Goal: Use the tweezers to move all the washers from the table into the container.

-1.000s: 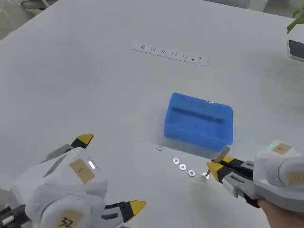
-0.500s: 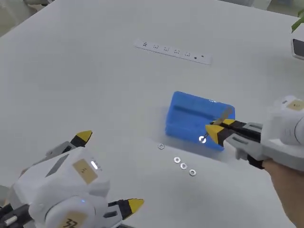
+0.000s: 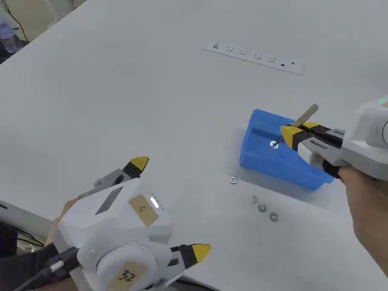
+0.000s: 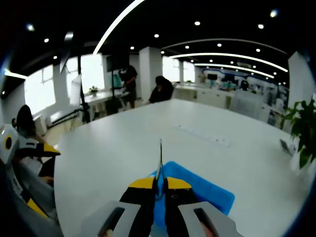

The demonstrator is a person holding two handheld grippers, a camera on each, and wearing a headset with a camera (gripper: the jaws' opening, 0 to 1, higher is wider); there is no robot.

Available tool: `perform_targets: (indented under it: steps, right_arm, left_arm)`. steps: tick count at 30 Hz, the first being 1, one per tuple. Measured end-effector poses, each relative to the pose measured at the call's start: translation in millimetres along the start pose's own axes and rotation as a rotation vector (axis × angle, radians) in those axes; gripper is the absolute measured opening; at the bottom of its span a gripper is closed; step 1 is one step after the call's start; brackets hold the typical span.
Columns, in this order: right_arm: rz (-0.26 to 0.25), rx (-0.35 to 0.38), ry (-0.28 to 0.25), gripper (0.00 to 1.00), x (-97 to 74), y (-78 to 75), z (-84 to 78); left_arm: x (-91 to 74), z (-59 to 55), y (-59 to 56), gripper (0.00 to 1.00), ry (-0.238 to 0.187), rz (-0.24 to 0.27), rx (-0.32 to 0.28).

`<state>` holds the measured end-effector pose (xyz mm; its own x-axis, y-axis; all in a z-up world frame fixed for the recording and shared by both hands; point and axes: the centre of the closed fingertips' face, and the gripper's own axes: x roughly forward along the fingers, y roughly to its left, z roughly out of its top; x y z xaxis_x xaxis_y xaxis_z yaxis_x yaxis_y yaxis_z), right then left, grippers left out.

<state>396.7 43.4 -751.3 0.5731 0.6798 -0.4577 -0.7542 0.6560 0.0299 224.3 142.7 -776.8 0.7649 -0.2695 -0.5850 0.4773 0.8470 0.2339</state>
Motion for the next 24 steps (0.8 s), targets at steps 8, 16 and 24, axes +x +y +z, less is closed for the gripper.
perform_targets:
  steps: [8, 16, 24]
  right_arm:
    - [-0.019, 0.058, 0.028, 0.03, 34.6, -7.5, -10.9]
    - [-0.020, 0.053, 0.072, 0.03, 60.7, -7.4, -22.0]
    - [-0.013, 0.059, 0.116, 0.03, 65.4, -4.9, -41.3]
  left_arm:
    - [1.6, -3.9, -5.5, 0.96, 0.022, -0.022, 0.019]
    - [4.1, -8.9, -4.4, 0.95, 0.044, -0.021, 0.021]
    - [4.8, -13.0, -2.0, 0.93, 0.062, -0.007, 0.024]
